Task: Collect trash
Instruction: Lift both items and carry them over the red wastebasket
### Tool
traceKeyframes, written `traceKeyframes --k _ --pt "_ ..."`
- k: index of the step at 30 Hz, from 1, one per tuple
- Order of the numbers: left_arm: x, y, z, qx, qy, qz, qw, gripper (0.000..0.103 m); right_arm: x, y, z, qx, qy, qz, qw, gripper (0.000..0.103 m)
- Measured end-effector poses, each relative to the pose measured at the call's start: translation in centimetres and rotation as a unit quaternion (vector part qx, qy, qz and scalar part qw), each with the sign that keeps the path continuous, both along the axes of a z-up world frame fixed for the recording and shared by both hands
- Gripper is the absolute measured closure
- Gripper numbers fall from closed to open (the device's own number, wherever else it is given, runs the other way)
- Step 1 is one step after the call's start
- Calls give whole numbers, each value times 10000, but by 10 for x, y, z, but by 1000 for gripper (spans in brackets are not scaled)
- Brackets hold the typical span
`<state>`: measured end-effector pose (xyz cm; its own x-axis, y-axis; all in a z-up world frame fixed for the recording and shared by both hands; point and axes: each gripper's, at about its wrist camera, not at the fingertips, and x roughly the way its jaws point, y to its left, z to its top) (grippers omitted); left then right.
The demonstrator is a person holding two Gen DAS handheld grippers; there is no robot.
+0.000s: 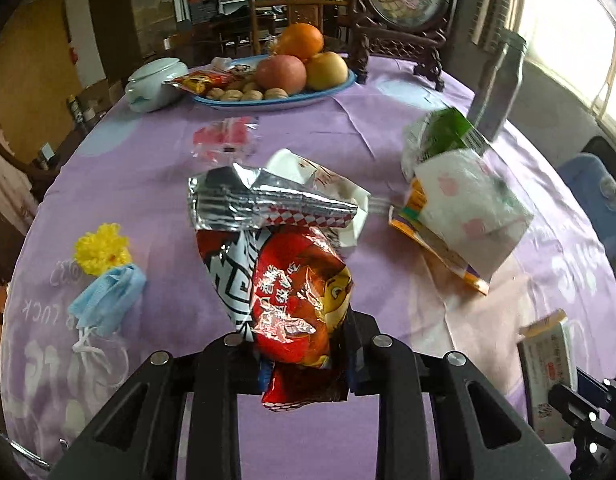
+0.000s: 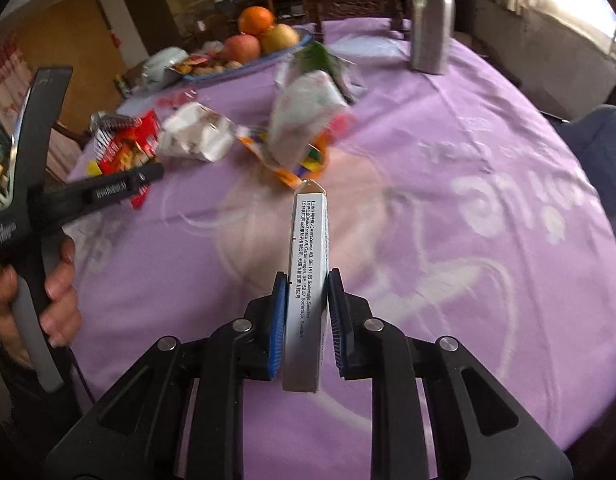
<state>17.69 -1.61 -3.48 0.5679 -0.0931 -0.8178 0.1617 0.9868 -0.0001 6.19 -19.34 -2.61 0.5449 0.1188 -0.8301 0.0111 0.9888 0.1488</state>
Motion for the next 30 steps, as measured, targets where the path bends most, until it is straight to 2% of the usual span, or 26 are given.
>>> traceKeyframes --k 2,4,10,14,18,22,26,30 --pt "-3 -8 -3 31 31 -114 9999 76 -2 2 -10 -158 237 95 9996 79" --pt "-5 -13 -4 88 24 -179 9998 76 -2 7 -15 -341 270 182 9989 77" --pt "-6 -14 -6 105 27 -247 9996 75 15 17 -27 -406 526 308 9973 76" --pt "-7 -14 -6 99 29 -286 9995 75 18 15 -28 -349 495 310 9977 78" --pt "-12 -18 -2 160 -108 -402 9990 75 7 7 -21 -61 298 270 9992 78" --pt "-28 -33 1 179 -298 -783 9963 75 -24 -24 -12 412 -7 -159 9990 78" --pt "-49 -51 3 105 -419 -1277 9909 75 -65 -68 -2 906 -344 -691 9929 78" --pt "-79 -75 7 199 -513 -1755 9829 75 -103 -103 2 1081 -523 -1118 9865 78"
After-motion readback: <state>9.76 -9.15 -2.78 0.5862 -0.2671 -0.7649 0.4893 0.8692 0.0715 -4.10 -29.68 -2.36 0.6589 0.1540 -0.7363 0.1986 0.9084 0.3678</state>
